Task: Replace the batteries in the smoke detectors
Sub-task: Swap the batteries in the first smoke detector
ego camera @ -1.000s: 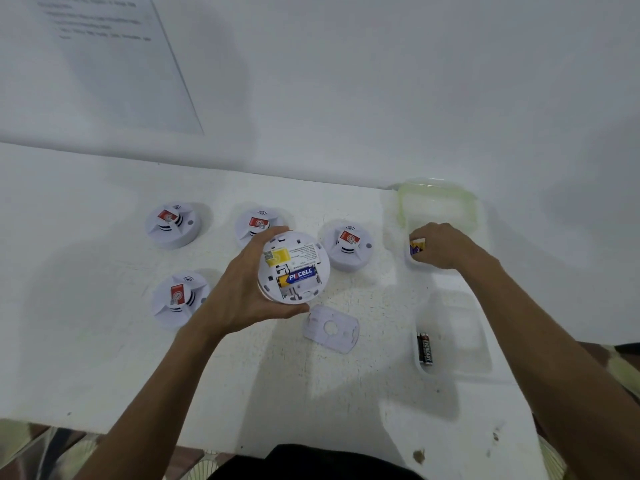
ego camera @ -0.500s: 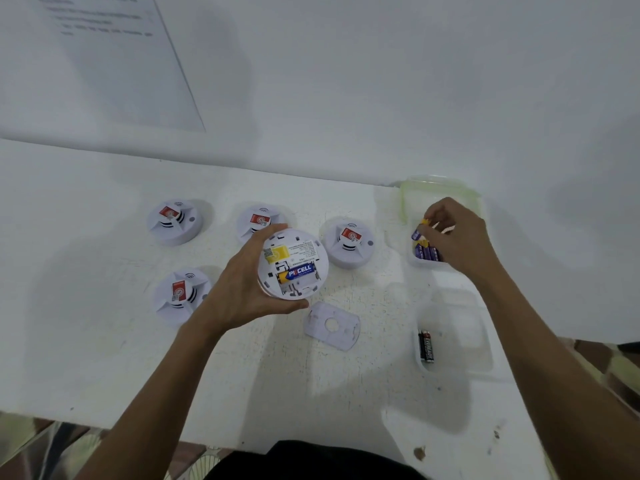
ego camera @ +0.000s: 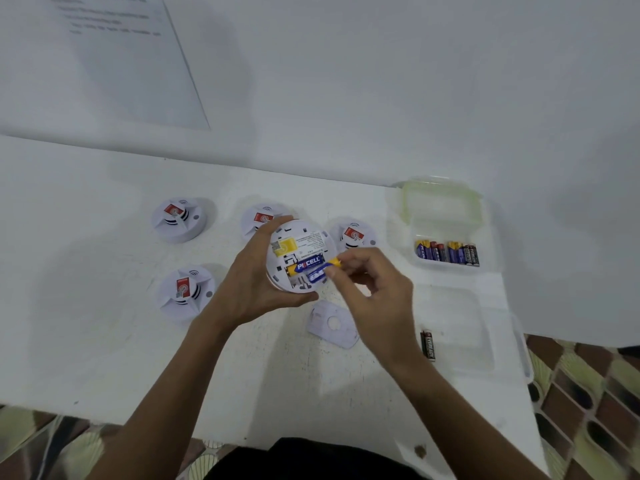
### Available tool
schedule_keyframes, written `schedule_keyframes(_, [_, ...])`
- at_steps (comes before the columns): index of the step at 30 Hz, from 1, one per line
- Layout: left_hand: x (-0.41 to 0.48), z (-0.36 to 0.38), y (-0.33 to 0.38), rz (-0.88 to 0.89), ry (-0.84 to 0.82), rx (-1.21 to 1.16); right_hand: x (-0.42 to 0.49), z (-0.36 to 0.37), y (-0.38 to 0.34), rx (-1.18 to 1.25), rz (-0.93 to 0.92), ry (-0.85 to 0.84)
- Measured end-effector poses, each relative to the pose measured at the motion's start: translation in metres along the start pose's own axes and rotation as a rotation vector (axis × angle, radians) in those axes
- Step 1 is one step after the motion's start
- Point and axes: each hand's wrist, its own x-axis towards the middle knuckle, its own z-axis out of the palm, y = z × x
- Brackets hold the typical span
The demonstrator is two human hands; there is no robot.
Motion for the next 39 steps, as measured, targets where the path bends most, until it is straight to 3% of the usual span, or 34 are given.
schedule_keyframes(8, [-0.001, -0.002, 0.005, 0.092, 0.041, 0.007, -0.007, 0.017, 0.016, -0.239, -0.204, 0.132])
schedule_keyframes(13, [0.000, -0.002, 0.016, 0.082, 0.073, -0.004, -0.014, 0.026, 0.012, -0.088, -0.157, 0.152])
schedule_keyframes(23, [-0.001, -0.002, 0.011, 0.072, 0.080, -0.022, -0.014, 0.026, 0.016, -0.181, -0.250, 0.134])
schedule_keyframes(26, [-0.001, -0.005, 0.009, 0.101, 0.061, 0.008, -0.010, 0.016, 0.013, -0.077, -0.166, 0.025])
schedule_keyframes(29, [-0.004, -0.009, 0.004, 0.090, 0.050, 0.019, -0.007, 0.005, 0.015, -0.036, 0.032, -0.011])
schedule_keyframes(31, [-0.007, -0.010, 0.001, 0.077, 0.040, 0.032, -0.006, -0.001, 0.027, -0.192, 0.097, -0.039])
schedule_keyframes(33, [-0.010, -0.013, -0.004, 0.058, 0.027, 0.043, -0.009, -0.005, 0.045, -0.463, 0.124, -0.176])
schedule_keyframes(37, [-0.017, -0.018, -0.012, 0.034, 0.009, 0.055, -0.023, -0.002, 0.072, -0.994, 0.018, -0.458])
schedule_keyframes(39, [-0.020, -0.020, -0.014, 0.025, 0.008, 0.046, -0.028, 0.002, 0.074, -1.130, 0.043, -0.538])
